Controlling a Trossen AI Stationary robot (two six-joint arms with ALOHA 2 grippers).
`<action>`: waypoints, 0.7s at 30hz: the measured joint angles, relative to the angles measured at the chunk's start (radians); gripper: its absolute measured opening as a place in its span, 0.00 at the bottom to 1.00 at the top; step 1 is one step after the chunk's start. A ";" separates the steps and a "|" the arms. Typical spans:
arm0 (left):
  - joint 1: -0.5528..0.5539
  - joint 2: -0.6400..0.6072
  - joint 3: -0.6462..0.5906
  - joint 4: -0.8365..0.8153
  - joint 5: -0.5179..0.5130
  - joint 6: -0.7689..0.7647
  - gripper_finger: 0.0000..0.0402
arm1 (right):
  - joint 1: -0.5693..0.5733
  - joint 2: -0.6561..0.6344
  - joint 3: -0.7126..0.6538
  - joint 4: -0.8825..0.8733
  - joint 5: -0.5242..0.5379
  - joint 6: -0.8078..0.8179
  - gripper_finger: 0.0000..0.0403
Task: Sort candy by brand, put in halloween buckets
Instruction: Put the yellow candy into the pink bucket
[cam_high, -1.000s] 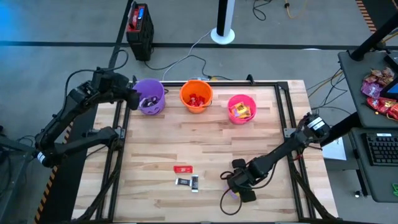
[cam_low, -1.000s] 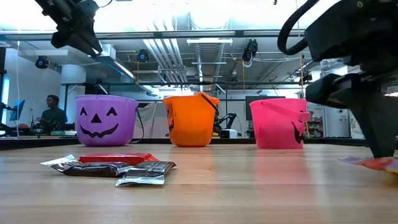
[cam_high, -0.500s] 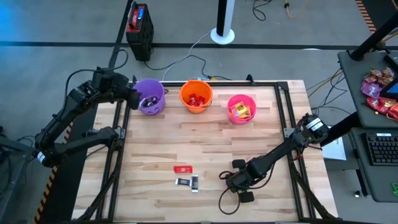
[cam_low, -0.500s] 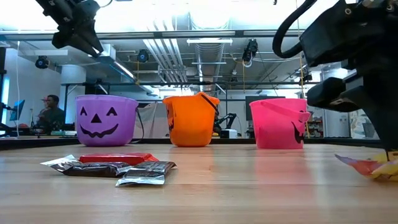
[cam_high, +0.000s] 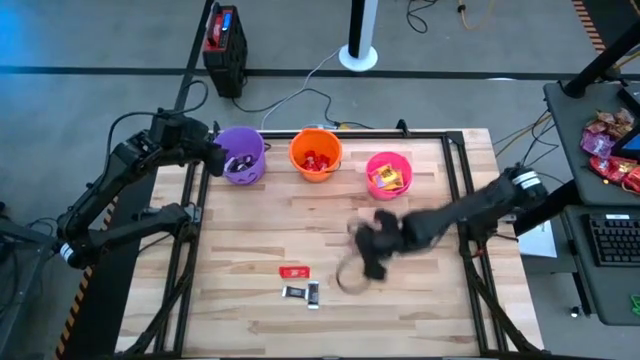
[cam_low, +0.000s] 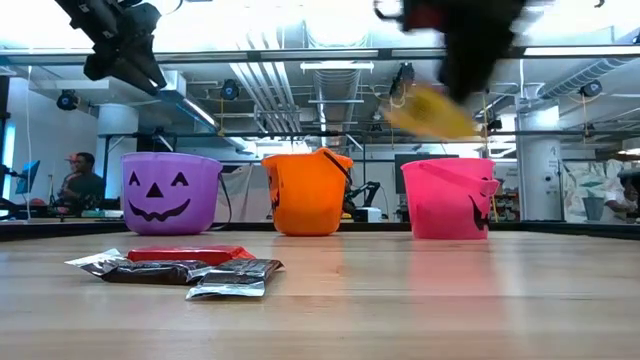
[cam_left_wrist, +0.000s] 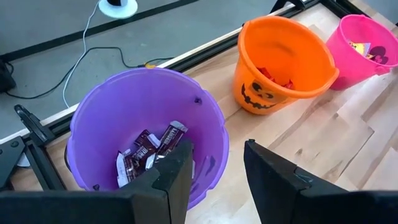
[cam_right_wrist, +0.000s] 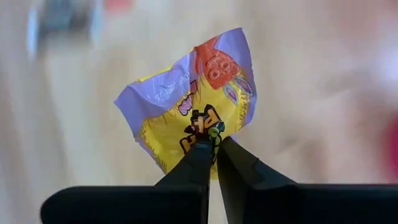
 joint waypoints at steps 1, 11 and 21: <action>0.000 0.001 -0.001 0.000 0.001 0.000 0.32 | -0.037 -0.021 0.032 -0.003 0.046 0.008 0.03; -0.002 0.001 -0.001 0.001 0.004 -0.012 0.32 | -0.486 -0.120 0.317 -0.345 0.139 0.226 0.03; -0.002 0.000 -0.001 0.000 0.007 -0.034 0.32 | -0.683 0.021 0.304 -0.546 -0.063 0.231 0.03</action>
